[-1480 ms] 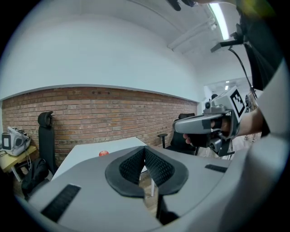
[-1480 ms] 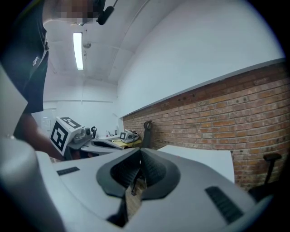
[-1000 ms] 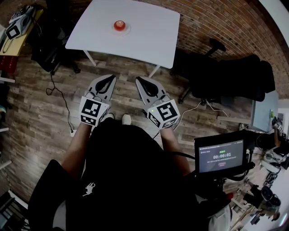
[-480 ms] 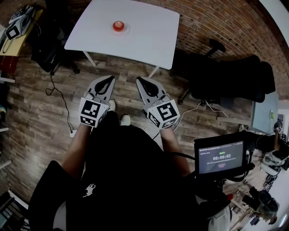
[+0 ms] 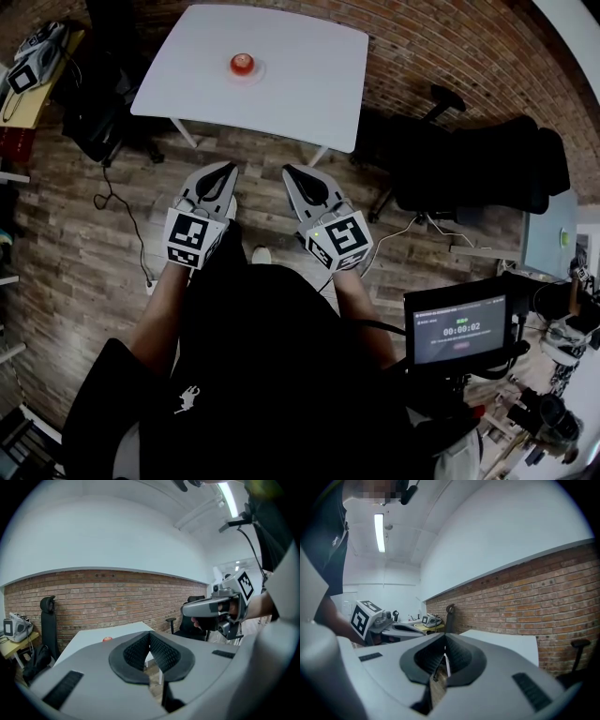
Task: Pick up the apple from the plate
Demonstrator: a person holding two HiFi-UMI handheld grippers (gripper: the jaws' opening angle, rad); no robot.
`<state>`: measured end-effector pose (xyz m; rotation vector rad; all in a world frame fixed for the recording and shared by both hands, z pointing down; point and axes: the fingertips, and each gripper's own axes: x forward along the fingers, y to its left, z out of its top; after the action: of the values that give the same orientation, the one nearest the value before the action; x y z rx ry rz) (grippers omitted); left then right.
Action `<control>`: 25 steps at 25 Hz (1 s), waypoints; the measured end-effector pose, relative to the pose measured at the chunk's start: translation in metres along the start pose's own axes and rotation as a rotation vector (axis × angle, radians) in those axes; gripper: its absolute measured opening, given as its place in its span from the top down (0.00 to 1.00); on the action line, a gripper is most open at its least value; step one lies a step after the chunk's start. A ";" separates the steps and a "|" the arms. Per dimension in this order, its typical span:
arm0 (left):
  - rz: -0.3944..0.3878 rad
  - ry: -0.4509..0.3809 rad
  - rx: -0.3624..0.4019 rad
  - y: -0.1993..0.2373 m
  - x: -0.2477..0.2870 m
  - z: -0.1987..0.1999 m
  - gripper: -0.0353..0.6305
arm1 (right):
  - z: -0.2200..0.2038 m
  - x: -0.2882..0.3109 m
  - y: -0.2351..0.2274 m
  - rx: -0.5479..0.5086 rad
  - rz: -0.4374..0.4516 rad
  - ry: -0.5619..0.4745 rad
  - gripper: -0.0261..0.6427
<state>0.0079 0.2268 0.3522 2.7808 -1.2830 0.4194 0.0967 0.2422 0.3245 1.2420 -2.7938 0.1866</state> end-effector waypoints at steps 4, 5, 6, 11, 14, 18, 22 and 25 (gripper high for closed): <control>-0.003 -0.007 -0.001 0.009 0.013 0.005 0.94 | 0.001 0.010 -0.011 0.002 -0.003 0.010 0.96; -0.004 -0.006 -0.001 0.012 0.015 0.005 0.94 | 0.002 0.013 -0.013 0.001 -0.003 0.011 0.95; -0.005 -0.004 -0.002 0.016 0.017 0.005 0.94 | 0.003 0.017 -0.015 -0.001 -0.004 0.011 0.95; -0.014 -0.005 -0.008 0.037 0.030 0.003 0.94 | 0.007 0.038 -0.024 -0.003 -0.016 0.010 0.95; -0.024 -0.010 -0.004 0.049 0.038 0.006 0.94 | 0.006 0.052 -0.028 0.000 -0.017 0.020 0.95; -0.038 0.005 -0.002 0.066 0.051 0.003 0.94 | 0.006 0.072 -0.037 0.006 -0.023 0.029 0.95; -0.043 0.014 -0.008 0.083 0.061 -0.001 0.94 | 0.006 0.091 -0.042 0.013 -0.022 0.036 0.95; -0.050 0.016 -0.013 0.097 0.067 -0.003 0.94 | 0.007 0.108 -0.045 0.009 -0.022 0.042 0.95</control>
<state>-0.0244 0.1138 0.3665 2.7865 -1.2057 0.4273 0.0575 0.1325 0.3346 1.2555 -2.7458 0.2213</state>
